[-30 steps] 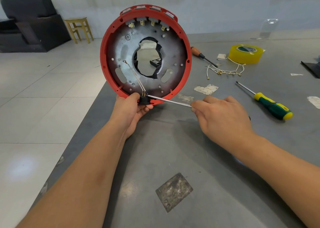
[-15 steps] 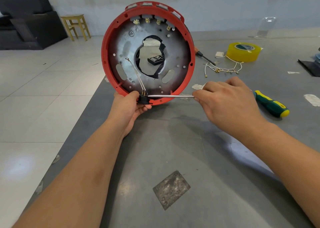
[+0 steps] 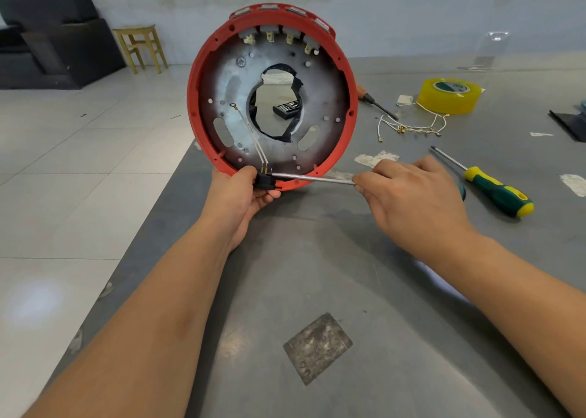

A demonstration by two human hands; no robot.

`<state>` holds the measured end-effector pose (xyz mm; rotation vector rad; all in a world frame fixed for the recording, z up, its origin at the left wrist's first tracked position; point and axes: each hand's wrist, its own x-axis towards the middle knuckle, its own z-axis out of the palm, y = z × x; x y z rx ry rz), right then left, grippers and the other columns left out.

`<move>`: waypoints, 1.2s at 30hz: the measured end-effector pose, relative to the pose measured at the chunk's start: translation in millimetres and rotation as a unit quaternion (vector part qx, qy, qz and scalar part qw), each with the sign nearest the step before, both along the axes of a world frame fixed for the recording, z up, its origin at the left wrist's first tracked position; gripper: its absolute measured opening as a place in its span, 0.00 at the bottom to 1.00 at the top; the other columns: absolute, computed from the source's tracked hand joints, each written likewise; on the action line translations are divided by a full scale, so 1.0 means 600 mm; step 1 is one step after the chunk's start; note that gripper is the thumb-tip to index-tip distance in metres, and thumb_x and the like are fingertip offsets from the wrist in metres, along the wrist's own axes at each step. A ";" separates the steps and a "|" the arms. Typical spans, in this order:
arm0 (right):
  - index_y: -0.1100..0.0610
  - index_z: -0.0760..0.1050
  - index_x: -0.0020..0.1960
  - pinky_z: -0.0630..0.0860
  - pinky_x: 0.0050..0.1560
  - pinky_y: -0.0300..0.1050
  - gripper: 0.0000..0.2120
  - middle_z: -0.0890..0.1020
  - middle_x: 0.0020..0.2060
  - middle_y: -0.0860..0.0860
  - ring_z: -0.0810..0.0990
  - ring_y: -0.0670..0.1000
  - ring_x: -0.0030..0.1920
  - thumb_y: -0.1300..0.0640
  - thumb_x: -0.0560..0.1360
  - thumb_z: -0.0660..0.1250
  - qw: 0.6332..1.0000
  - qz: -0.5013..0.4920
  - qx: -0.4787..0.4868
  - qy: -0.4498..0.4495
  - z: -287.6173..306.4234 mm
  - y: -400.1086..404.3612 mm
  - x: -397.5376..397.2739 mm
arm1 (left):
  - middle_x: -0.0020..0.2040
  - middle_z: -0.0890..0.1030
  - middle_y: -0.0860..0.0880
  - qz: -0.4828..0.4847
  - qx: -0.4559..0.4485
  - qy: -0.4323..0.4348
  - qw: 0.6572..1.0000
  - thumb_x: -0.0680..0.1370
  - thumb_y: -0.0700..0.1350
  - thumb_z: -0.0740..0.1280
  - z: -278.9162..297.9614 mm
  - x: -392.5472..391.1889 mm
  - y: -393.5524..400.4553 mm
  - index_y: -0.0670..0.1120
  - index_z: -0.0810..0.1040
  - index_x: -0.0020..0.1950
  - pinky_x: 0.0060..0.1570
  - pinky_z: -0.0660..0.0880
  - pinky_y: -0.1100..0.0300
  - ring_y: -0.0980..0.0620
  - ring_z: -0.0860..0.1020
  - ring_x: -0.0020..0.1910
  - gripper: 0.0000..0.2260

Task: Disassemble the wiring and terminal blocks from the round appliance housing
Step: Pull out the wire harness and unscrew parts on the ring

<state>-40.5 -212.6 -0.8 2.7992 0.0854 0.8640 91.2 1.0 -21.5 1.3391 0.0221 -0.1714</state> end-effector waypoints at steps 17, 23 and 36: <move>0.51 0.80 0.55 0.68 0.40 0.49 0.14 0.81 0.42 0.51 0.78 0.60 0.38 0.50 0.84 0.56 0.994 0.002 0.098 0.050 -0.017 0.035 -0.006 | 0.37 0.86 0.43 0.010 -0.026 0.016 0.999 0.82 0.34 0.58 -0.002 0.002 0.001 0.36 0.73 0.67 0.32 0.79 0.60 0.47 0.84 0.31 0.14; 0.51 0.79 0.54 0.71 0.40 0.50 0.15 0.81 0.42 0.51 0.79 0.61 0.38 0.50 0.84 0.54 0.995 -0.009 0.091 0.051 -0.017 0.043 -0.003 | 0.44 0.86 0.39 0.004 0.007 0.001 1.000 0.82 0.35 0.59 -0.003 0.000 -0.001 0.37 0.72 0.69 0.35 0.80 0.59 0.45 0.84 0.33 0.15; 0.51 0.79 0.52 0.72 0.38 0.51 0.14 0.79 0.40 0.50 0.76 0.57 0.37 0.49 0.83 0.55 0.990 -0.006 0.141 0.001 -0.014 -0.018 -0.005 | 0.43 0.87 0.41 0.002 -0.053 -0.008 0.999 0.82 0.40 0.66 -0.004 -0.003 0.004 0.40 0.67 0.71 0.39 0.82 0.58 0.41 0.87 0.40 0.18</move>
